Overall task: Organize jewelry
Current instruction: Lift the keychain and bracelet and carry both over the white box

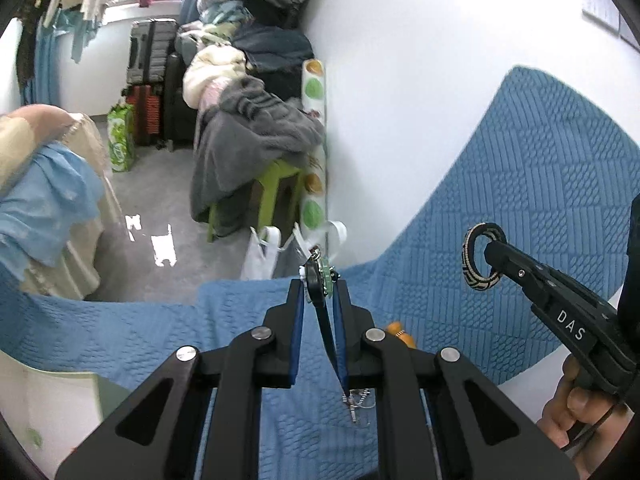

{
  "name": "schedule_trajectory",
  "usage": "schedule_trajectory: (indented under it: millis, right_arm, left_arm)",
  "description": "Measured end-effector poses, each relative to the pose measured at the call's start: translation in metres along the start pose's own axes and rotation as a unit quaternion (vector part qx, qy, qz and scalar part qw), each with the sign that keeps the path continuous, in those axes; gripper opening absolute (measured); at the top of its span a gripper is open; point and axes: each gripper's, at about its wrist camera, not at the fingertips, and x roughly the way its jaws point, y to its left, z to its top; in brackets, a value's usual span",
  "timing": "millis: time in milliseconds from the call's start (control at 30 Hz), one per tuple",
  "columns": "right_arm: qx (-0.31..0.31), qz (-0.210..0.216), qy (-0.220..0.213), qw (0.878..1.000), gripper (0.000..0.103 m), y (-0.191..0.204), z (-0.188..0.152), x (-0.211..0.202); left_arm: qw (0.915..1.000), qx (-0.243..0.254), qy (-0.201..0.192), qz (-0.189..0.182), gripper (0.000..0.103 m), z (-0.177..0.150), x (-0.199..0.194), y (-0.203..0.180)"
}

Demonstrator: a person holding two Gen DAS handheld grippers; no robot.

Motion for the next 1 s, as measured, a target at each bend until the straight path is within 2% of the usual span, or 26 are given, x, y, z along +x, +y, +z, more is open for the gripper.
schedule_trajectory:
  millis: [300, 533, 767, 1000]
  right_arm:
    - [-0.015, 0.032, -0.018, 0.999, 0.006, 0.059, 0.021, -0.02]
    - [-0.042, 0.058, -0.025, 0.997, 0.006, 0.117, 0.03, -0.032]
    - [-0.051, 0.089, -0.015, 0.995, 0.006, 0.166, 0.021, -0.037]
    - [-0.055, 0.125, 0.015, 0.991, 0.006, 0.216, -0.004, -0.027]
  left_arm:
    - [0.9989, -0.004, -0.014, 0.045, 0.014, 0.022, -0.063, 0.036]
    - [0.9965, -0.018, -0.032, 0.075, 0.015, 0.023, -0.114, 0.07]
    - [0.9954, -0.027, -0.016, 0.09, 0.015, 0.008, -0.14, 0.103]
    - [0.994, -0.051, -0.003, 0.097, 0.015, -0.012, -0.153, 0.148]
